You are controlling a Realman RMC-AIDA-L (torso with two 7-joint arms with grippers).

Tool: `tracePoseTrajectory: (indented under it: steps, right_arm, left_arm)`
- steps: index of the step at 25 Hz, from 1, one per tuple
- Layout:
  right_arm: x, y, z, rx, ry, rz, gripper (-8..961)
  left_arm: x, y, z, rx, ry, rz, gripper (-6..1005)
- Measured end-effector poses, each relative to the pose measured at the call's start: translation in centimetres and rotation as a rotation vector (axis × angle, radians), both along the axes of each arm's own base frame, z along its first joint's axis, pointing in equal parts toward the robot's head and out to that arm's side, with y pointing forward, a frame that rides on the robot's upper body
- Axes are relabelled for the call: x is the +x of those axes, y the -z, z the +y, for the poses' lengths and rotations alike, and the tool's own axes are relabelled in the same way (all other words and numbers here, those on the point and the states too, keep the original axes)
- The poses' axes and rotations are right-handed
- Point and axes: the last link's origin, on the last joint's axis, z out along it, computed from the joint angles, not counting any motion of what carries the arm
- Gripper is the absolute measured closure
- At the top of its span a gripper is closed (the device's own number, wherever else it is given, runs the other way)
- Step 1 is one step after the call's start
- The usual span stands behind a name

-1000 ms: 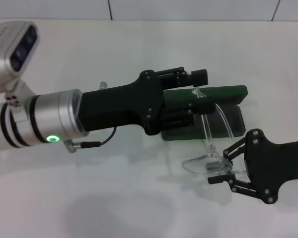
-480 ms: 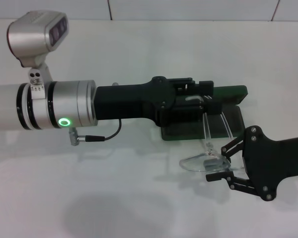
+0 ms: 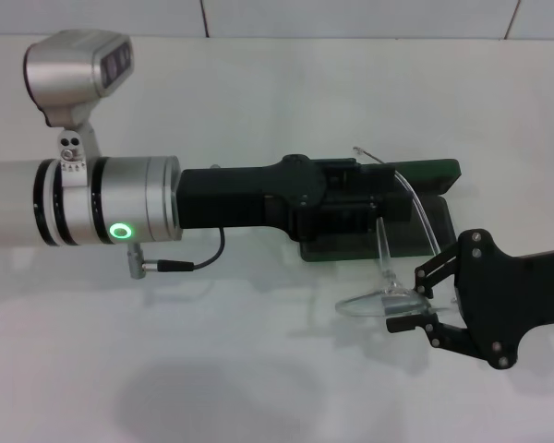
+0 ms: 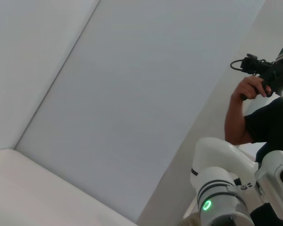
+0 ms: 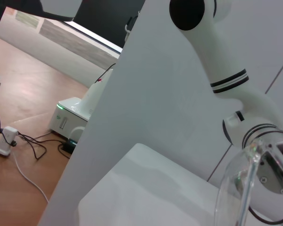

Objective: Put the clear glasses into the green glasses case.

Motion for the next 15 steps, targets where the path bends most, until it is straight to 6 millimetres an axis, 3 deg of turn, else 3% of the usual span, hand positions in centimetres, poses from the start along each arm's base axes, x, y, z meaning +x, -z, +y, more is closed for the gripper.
tracePoseTrajectory:
  steps: [8, 15]
  right_arm:
    - [0.06, 0.07, -0.04, 0.0, -0.008, -0.007, 828]
    - [0.84, 0.12, -0.71, -0.001, 0.01, -0.008, 827]
  left_arm:
    - [0.39, 0.59, -0.44, -0.009, 0.007, -0.013, 396]
    - [0.47, -0.22, -0.28, 0.023, -0.03, -0.088, 396]
